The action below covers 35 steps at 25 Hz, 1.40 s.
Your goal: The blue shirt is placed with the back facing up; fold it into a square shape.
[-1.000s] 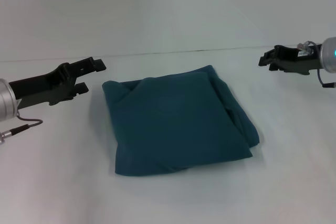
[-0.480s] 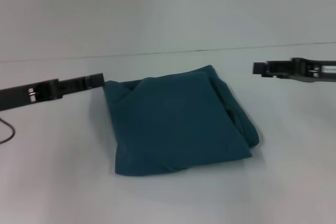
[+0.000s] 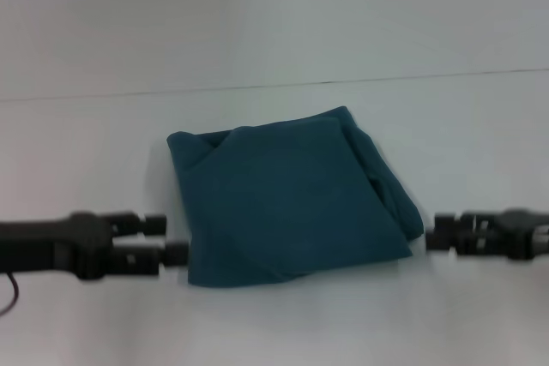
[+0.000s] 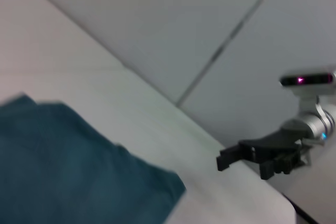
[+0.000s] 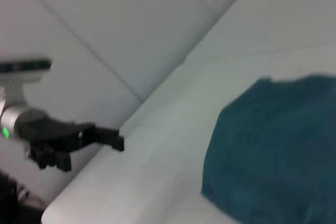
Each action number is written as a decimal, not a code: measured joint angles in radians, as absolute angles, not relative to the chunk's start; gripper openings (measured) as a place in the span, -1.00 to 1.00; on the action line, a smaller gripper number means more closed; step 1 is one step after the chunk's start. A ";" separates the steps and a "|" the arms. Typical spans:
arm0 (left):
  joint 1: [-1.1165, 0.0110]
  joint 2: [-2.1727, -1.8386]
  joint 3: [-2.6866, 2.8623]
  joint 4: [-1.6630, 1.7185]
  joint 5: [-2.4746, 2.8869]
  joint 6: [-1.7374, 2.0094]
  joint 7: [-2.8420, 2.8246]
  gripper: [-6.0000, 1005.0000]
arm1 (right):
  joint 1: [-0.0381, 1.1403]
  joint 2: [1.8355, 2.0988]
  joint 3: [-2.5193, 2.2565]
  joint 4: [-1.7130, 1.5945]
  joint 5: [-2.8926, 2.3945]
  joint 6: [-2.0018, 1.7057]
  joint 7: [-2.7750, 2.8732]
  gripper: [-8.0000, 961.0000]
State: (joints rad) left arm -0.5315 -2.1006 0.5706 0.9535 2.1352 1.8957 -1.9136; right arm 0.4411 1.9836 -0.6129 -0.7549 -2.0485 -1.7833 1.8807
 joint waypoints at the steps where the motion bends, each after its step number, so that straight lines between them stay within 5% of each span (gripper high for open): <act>1: -0.534 -2.101 0.578 0.953 2.148 1.904 -1.918 0.87 | 0.442 1.990 -0.614 -0.753 -2.067 -1.791 1.873 0.62; 15: -0.551 -2.122 0.697 0.946 2.186 1.907 -1.893 0.86 | 0.520 1.994 -0.680 -0.742 -2.215 -1.823 1.870 0.70; 23: -0.545 -2.146 0.694 0.937 2.177 1.868 -1.946 0.86 | 0.558 2.043 -0.683 -0.715 -2.218 -1.782 1.871 0.70; 35: -0.540 -2.153 0.737 0.934 2.190 1.834 -1.856 0.86 | 0.571 2.023 -0.695 -0.675 -2.220 -1.782 1.874 0.70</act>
